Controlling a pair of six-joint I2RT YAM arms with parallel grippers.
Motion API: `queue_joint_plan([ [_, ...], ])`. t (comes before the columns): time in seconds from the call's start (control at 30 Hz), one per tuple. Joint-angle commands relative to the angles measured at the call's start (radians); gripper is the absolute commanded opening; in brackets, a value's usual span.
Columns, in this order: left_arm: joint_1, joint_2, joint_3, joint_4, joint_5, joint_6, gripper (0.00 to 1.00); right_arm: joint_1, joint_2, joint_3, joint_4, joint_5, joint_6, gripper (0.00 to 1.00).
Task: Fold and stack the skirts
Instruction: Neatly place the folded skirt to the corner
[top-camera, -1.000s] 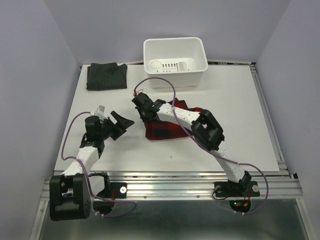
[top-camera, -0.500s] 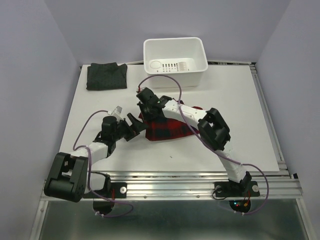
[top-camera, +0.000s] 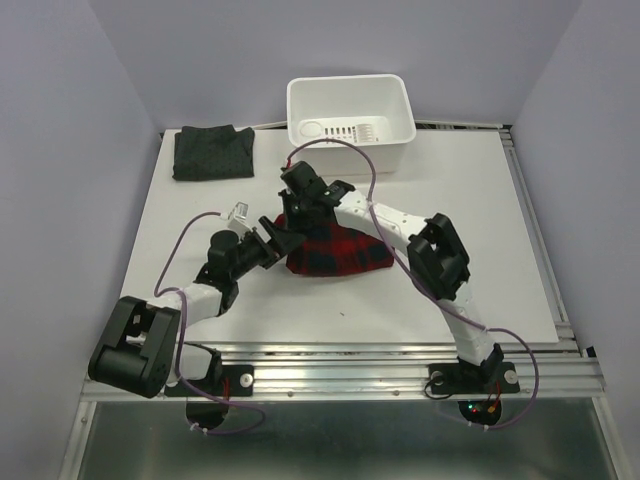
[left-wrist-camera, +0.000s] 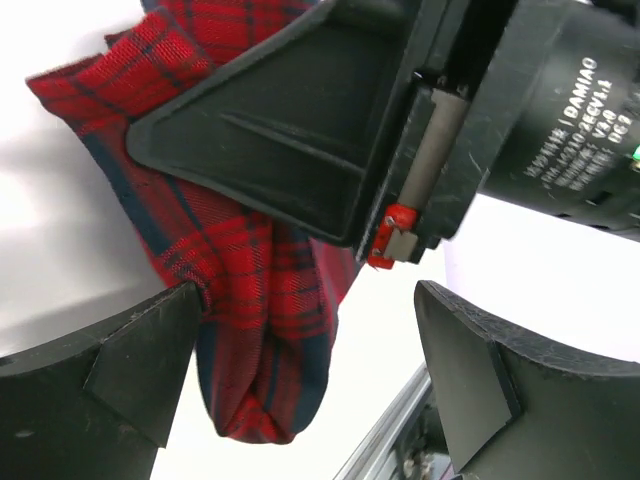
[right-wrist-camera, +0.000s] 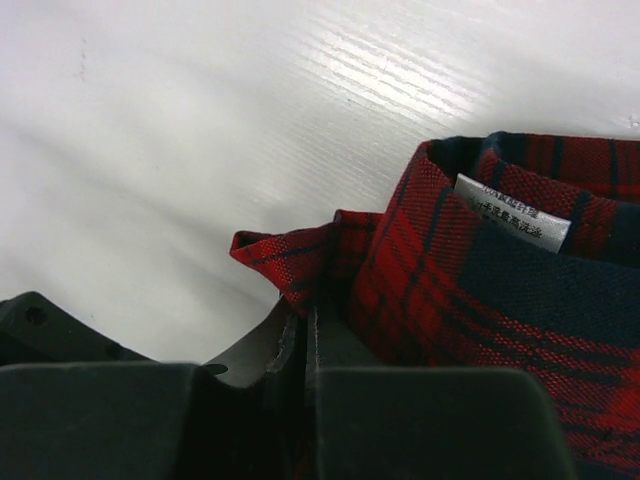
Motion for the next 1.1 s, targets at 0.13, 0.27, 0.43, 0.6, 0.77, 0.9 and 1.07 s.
queue_joint_plan([
  [0.13,-0.034,0.004,0.008,0.032,-0.125,-0.046,0.98,-0.036,0.033,0.146,0.042,-0.029,0.117,0.01],
  [0.27,-0.036,0.009,0.006,0.005,-0.178,-0.011,0.98,-0.056,0.046,0.188,0.043,-0.033,0.131,0.01],
  [0.43,-0.044,0.028,0.042,0.038,-0.180,0.003,0.98,-0.065,0.054,0.198,0.042,-0.065,0.171,0.01],
  [0.6,-0.067,0.070,0.077,0.081,-0.240,-0.029,0.98,-0.074,0.063,0.203,0.040,-0.075,0.217,0.01],
  [0.77,-0.077,0.096,0.095,0.095,-0.243,-0.020,0.93,-0.084,0.074,0.223,0.042,-0.086,0.224,0.01],
  [0.9,-0.083,0.107,0.105,0.104,-0.260,0.003,0.93,-0.084,0.068,0.217,0.043,-0.118,0.243,0.01],
  [1.07,-0.099,0.124,0.114,0.098,-0.298,-0.001,0.85,-0.084,0.062,0.206,0.043,-0.130,0.261,0.01],
])
